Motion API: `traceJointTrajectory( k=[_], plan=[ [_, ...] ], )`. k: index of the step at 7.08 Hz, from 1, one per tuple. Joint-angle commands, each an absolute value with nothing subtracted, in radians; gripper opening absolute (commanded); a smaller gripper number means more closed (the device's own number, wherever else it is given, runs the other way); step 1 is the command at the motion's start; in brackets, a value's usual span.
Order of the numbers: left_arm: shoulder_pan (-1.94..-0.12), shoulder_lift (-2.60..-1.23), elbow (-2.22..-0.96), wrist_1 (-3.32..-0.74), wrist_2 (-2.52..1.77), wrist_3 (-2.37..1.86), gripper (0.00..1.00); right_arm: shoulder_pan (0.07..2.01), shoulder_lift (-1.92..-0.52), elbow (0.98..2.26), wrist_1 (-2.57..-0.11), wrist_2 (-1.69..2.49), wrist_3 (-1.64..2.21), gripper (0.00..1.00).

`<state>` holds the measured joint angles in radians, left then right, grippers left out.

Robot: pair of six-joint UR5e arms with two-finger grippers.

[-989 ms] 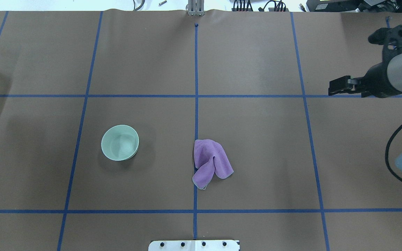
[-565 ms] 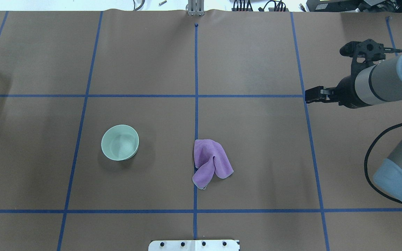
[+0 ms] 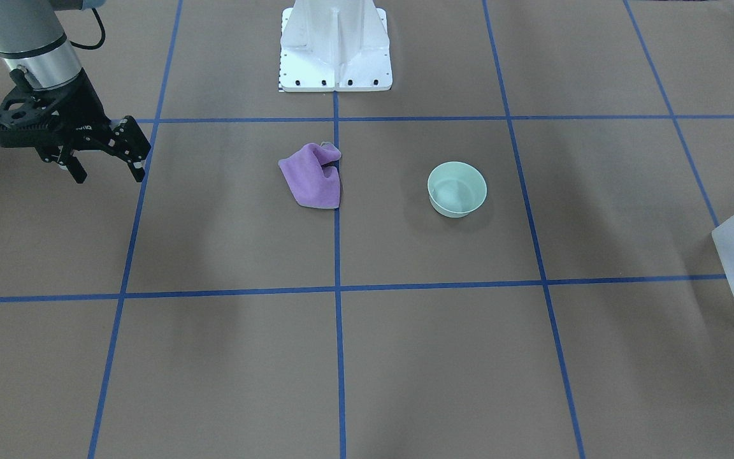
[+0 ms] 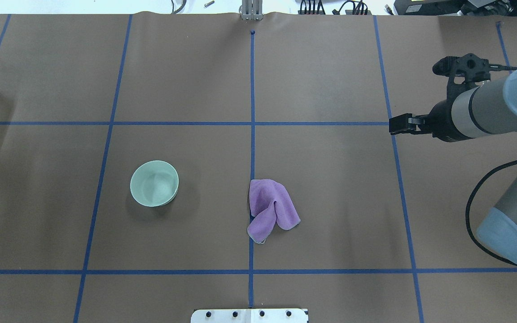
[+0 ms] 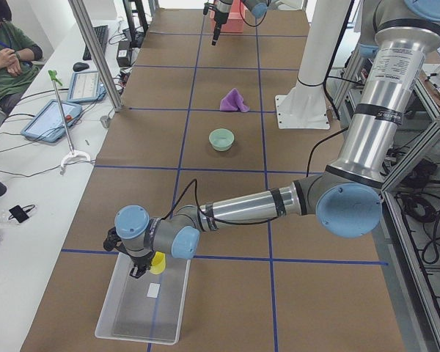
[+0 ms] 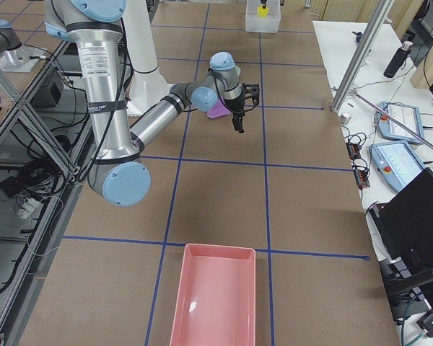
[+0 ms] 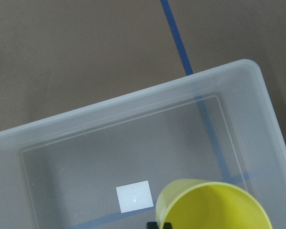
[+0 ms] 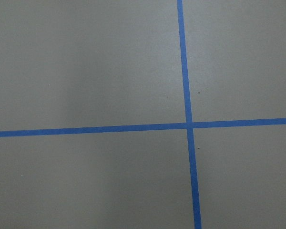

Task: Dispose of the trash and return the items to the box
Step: 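Release the yellow cup in the clear bin with the left gripper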

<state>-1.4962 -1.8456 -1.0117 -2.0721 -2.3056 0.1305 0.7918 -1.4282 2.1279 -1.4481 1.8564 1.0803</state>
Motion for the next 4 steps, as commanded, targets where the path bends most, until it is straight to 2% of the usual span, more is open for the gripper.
traceJointTrajectory(
  k=[1, 3, 4],
  plan=[
    [-1.468, -1.839, -0.999, -2.092, -2.306, 0.121, 0.0, 0.788, -1.428, 2.128, -1.448, 1.855, 1.081, 1.0],
    [-1.462, -1.838, -1.0, -2.117, -2.306, 0.123, 0.42, 0.787, -1.428, 2.128, -1.448, 1.855, 1.081, 1.0],
    [-1.462, -1.835, -1.014, -2.115, -2.306, 0.127, 0.5, 0.785, -1.428, 2.128, -1.448, 1.855, 1.08, 1.0]
  ],
)
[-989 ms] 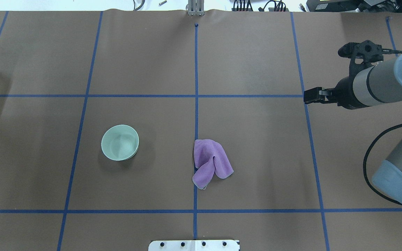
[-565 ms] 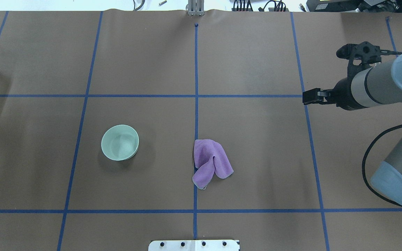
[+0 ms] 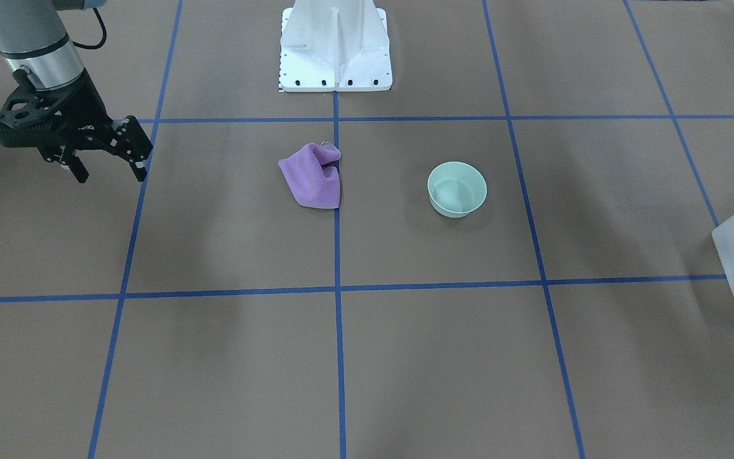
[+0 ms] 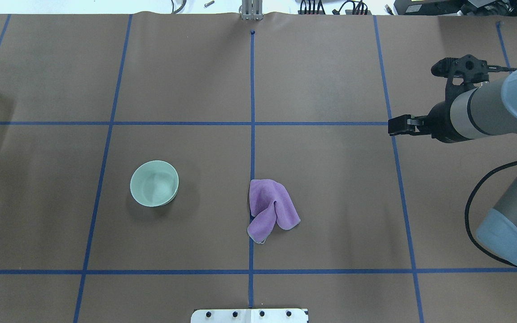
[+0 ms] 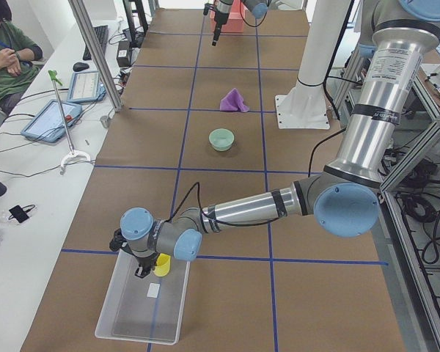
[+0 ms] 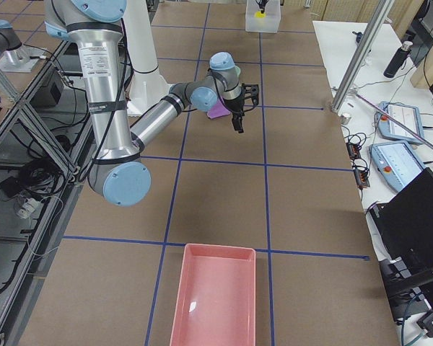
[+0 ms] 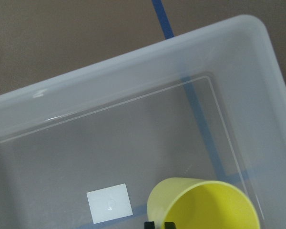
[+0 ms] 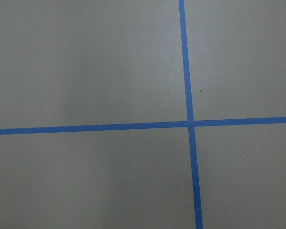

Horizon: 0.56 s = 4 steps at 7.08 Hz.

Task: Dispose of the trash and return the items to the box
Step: 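Release the yellow cup in the clear bin with the left gripper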

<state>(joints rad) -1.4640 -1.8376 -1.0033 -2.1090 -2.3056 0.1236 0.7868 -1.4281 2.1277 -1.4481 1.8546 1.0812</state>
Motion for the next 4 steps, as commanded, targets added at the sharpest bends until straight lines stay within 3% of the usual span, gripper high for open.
traceJointTrajectory(
  k=[1, 2, 3, 4],
  plan=[
    [-1.462, -1.839, -1.031, -2.111, -2.306, 0.13, 0.56, 0.785, -1.428, 2.128, -1.448, 1.855, 1.08, 1.0],
    [-1.477, -1.839, -1.084, -2.083, -2.309, 0.129, 0.97, 0.785, -1.428, 2.126, -1.447, 1.856, 1.08, 1.0],
    [-1.518, -1.847, -1.151, -1.995, -2.313, 0.124, 0.98, 0.785, -1.428, 2.126, -1.447, 1.856, 1.081, 1.0],
    [-1.531, -1.847, -1.301, -1.835, -2.315, 0.12, 0.98, 0.784, -1.428, 2.128, -1.447, 1.856, 1.081, 1.0]
  ],
)
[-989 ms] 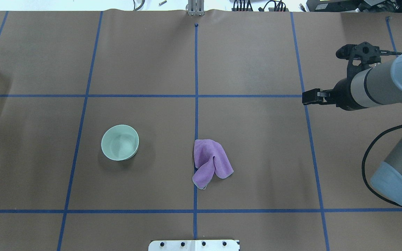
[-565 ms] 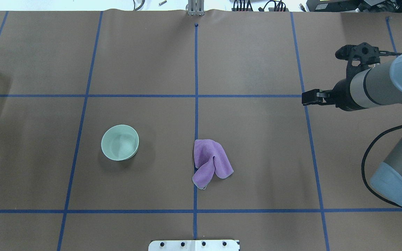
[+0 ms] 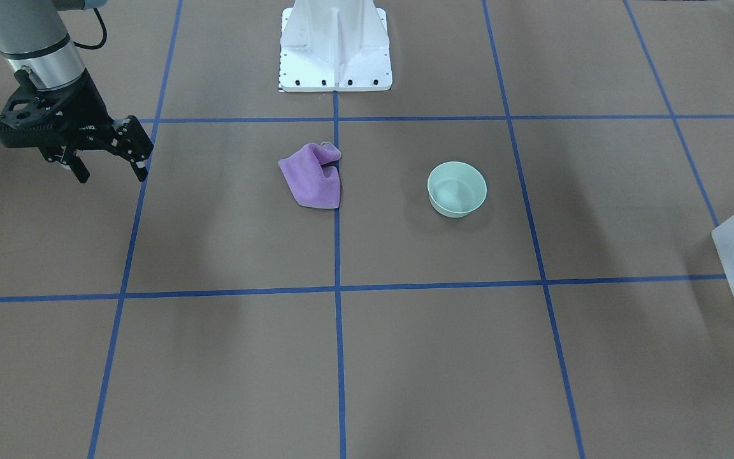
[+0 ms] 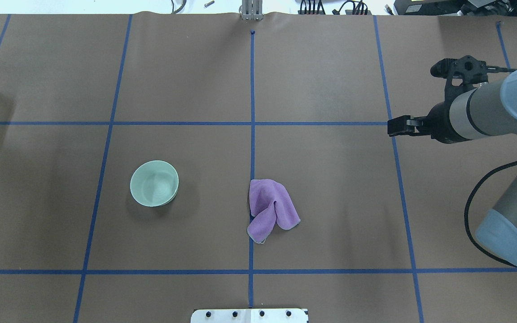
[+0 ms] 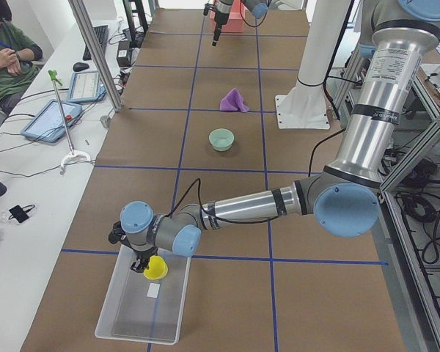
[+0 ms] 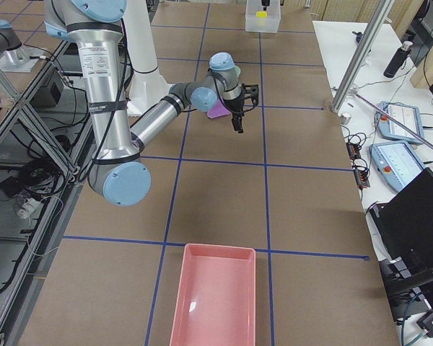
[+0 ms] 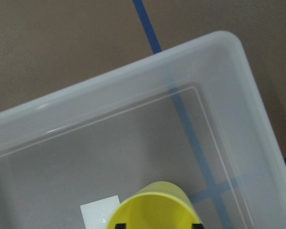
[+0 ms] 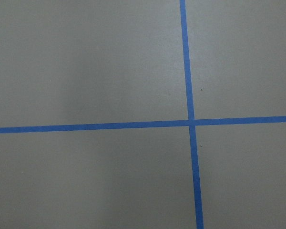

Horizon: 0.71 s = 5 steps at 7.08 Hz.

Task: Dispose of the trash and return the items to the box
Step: 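Release the yellow cup in the clear bin with the left gripper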

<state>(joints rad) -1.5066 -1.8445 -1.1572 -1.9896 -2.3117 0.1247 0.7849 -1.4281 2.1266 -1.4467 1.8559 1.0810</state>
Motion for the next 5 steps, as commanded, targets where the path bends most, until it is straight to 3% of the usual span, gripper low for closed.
traceJointTrajectory(
  k=[1, 3, 5],
  plan=[
    [-1.531, -1.835, -1.442, -1.698, -2.316, 0.098, 0.98, 0.784, -1.428, 2.126, -1.445, 1.856, 1.081, 1.0],
    [-1.461, -1.719, -1.727, -1.69, -2.394, -0.238, 0.98, 0.782, -1.428, 2.129, -1.442, 1.856, 1.081, 1.0],
    [-1.216, -1.671, -1.929, -1.709, -2.382, -0.561, 0.98, 0.778, -1.427, 2.131, -1.44, 1.856, 1.081, 1.0]
  ],
)
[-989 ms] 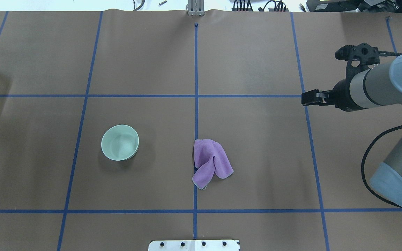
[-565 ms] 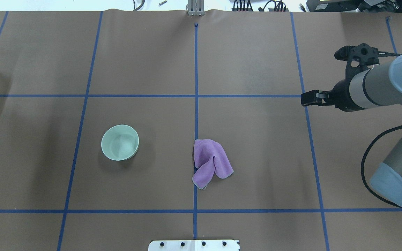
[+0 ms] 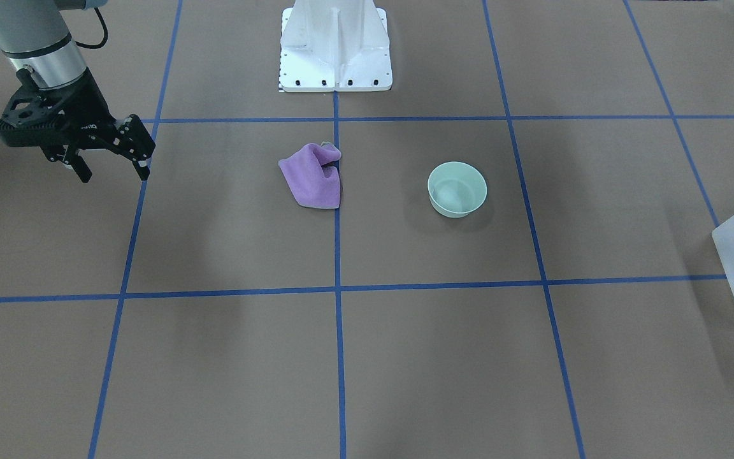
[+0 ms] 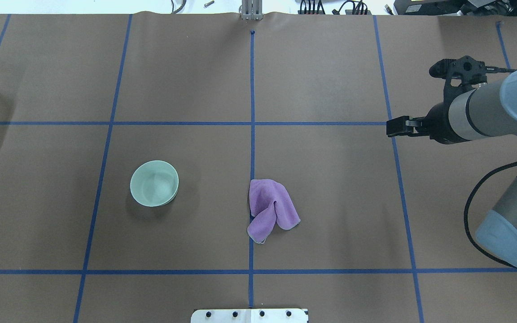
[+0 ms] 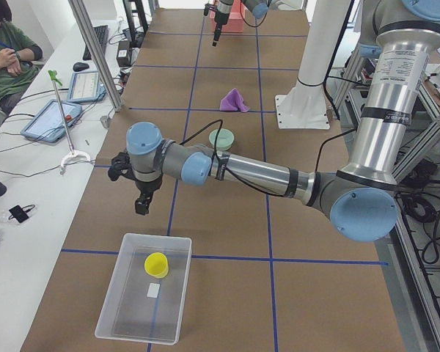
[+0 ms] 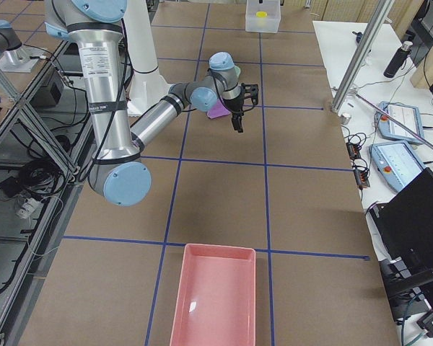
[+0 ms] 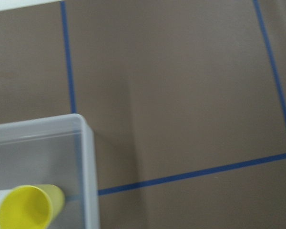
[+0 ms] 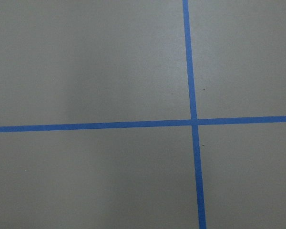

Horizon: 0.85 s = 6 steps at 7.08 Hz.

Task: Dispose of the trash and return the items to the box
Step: 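Release the yellow cup in the clear bin with the left gripper, then reach the left gripper to the pale green bowl rim and grasp it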

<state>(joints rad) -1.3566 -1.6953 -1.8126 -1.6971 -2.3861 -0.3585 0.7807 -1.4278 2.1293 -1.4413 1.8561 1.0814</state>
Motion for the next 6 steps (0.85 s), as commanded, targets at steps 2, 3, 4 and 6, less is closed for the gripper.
traceJointTrajectory(
  k=[2, 3, 4, 6],
  plan=[
    [-0.98, -1.674, -1.934, -1.877, -2.224, -0.862, 0.98, 0.775, -1.411, 2.126, -1.442, 1.856, 1.081, 1.0],
    [-0.868, -1.689, -1.933, -1.919, -2.157, -0.97, 0.98, 0.773, -1.411, 2.126, -1.442, 1.856, 1.081, 1.0],
    [-0.762, -1.715, -1.93, -1.939, -2.075, -1.065, 0.98, 0.773, -1.411, 2.125, -1.442, 1.856, 1.081, 1.0],
    [-0.591, -1.758, -1.916, -1.94, -1.944, -1.161, 0.94, 0.773, -1.41, 2.125, -1.44, 1.856, 1.081, 1.0]
  ],
)
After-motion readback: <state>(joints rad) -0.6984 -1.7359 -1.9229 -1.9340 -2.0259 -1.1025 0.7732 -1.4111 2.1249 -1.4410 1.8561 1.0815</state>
